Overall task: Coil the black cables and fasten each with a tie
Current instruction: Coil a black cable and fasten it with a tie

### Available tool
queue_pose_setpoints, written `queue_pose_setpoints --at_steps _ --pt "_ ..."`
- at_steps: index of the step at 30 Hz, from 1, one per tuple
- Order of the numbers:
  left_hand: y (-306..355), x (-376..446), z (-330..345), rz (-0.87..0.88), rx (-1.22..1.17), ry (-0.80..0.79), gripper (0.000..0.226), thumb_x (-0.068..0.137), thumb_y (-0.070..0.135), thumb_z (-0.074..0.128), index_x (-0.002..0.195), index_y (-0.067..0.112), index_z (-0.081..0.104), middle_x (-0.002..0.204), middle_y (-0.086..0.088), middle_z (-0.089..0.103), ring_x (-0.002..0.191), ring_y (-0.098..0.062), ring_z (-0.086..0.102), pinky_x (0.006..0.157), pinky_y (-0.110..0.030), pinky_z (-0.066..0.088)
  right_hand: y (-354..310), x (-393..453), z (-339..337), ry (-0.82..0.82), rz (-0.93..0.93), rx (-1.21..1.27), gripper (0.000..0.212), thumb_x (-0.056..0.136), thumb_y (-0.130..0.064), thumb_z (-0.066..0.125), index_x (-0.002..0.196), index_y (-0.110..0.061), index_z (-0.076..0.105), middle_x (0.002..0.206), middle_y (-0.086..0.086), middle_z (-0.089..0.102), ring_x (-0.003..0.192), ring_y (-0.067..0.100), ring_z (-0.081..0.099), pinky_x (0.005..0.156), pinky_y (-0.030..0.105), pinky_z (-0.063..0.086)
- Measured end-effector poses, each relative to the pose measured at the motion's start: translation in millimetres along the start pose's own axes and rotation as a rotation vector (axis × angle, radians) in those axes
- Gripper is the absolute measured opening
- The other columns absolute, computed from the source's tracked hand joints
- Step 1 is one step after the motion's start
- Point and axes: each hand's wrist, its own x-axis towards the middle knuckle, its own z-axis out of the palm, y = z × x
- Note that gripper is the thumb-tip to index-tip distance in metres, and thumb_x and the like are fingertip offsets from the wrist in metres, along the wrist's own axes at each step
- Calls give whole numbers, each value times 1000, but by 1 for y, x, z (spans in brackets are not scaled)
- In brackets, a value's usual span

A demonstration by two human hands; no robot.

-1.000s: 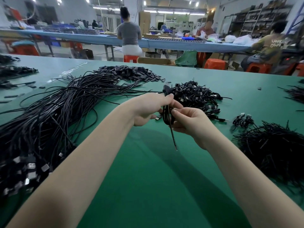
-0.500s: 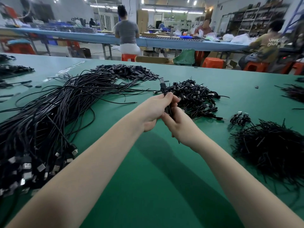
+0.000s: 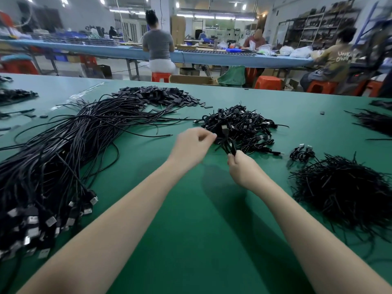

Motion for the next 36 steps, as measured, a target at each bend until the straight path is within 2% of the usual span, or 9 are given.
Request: queue_pose_setpoints --at_steps 3,6,8,11,17,22,24,29,36 --pt "-10 7 1 568 731 49 56 92 8 57 143 22 40 147 0 43 133 -21 43 106 -37 38 10 0 -13 -207 -100 -84 29 104 -30 31 99 -6 47 85 6 50 83 23 48 69 29 33" --pt "-23 2 22 718 920 -150 54 95 9 49 142 32 35 142 9 48 131 -15 43 97 -32 32 9 -6 -30 -359 -252 -281 25 104 -27 31 100 -9 48 93 6 55 86 24 51 72 31 37" --pt "-30 -6 32 700 858 -188 31 102 27 38 132 22 43 123 3 58 106 -22 59 85 -33 36 10 -9 -42 -422 -302 -364 25 104 -28 29 98 -12 47 90 4 56 79 21 52 70 28 42" --pt "-31 -13 42 684 858 -174 36 102 38 35 124 13 46 113 -5 59 93 -29 59 80 -36 40 15 -10 -55 -407 -327 -430 27 104 -30 30 94 -12 48 82 2 53 69 17 47 61 26 39" --pt "-26 -26 57 700 803 -20 18 96 20 51 85 6 54 72 -11 65 57 -31 61 54 -32 36 18 -14 -61 -96 -659 -996 19 102 -38 33 99 -20 37 91 -3 59 89 24 61 69 36 44" --pt "-48 -28 57 396 599 -73 23 101 31 33 83 16 31 65 3 46 58 -30 51 54 -34 23 27 -5 -116 87 -413 -1120 78 75 -53 72 135 -25 30 124 -1 57 110 22 57 85 35 49" --pt "-53 -23 50 285 420 -67 28 100 33 33 77 17 30 61 1 45 54 -26 46 52 -35 28 41 -5 -132 139 -294 -1148 68 76 -52 72 129 -24 39 121 -1 59 108 22 58 83 36 52" --pt "-56 -19 47 163 199 -68 37 102 36 33 70 17 27 58 1 40 50 -20 35 50 -34 26 72 -26 -105 -318 -290 -1126 47 81 -51 63 127 -45 54 127 -14 54 122 11 48 95 29 37" --pt "-56 -20 47 125 170 -81 38 102 38 29 71 17 28 61 1 39 53 -20 33 53 -35 28 92 -32 -89 -181 -521 -1444 22 84 -13 49 94 -21 67 96 -7 68 98 20 61 77 29 35"
